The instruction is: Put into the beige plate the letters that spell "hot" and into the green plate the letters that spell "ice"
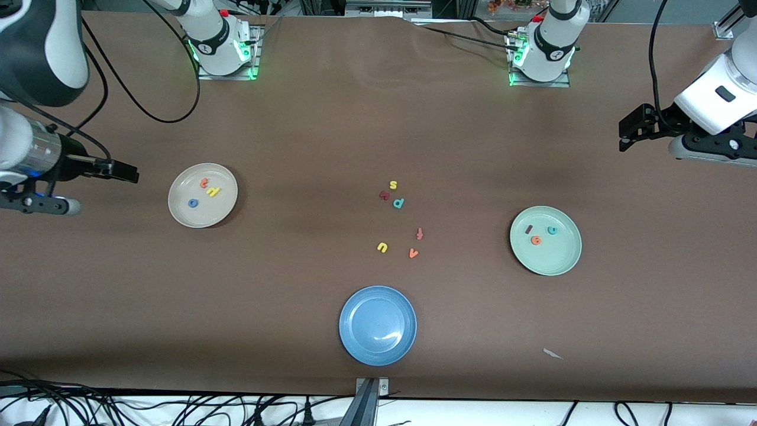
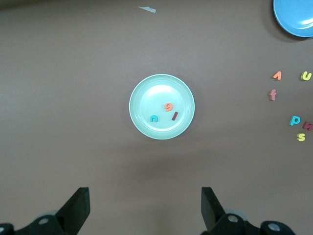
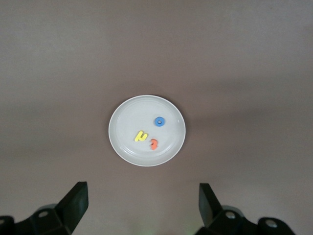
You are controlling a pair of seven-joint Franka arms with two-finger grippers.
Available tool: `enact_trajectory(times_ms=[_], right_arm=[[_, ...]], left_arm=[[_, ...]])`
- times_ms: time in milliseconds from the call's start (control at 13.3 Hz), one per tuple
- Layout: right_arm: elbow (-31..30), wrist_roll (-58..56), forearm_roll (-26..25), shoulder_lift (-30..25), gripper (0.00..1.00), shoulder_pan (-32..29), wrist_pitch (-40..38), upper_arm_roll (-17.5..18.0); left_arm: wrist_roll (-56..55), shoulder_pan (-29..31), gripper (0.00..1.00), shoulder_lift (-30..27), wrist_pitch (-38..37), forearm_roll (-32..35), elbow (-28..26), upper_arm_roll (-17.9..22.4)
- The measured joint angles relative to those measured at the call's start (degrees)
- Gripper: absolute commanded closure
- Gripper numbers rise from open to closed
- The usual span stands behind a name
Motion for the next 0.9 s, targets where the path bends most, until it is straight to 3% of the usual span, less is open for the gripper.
enact_trajectory(times_ms=[526,601,826,901], right_arm=[[2.08,-0.42,0.00,-1.24,0.01,-0.56,-0.89,-0.48],[2.11,-0.42,0.00,-1.36,0.01,-2.21,-0.79,1.11],[2.23,-0.50,-0.57,-2.05,0.01,-14.27,0.07,13.42],[2.23,-0.82,-0.97,-2.44,0.01,-16.65,0.62,15.70]], left_arm=[[-0.06,0.56,0.00,-0.11,1.97,-0.36,-1.73,0.78],[-0.06,1.03,0.00,-0.13,2.01,-1.07,-1.83,0.79],[-0.01,1.81,0.00,-0.28,1.99,-1.69,-1.95,0.78],[-0.01,1.81,0.00,-0.36,1.85,-1.71,-2.00,0.72]])
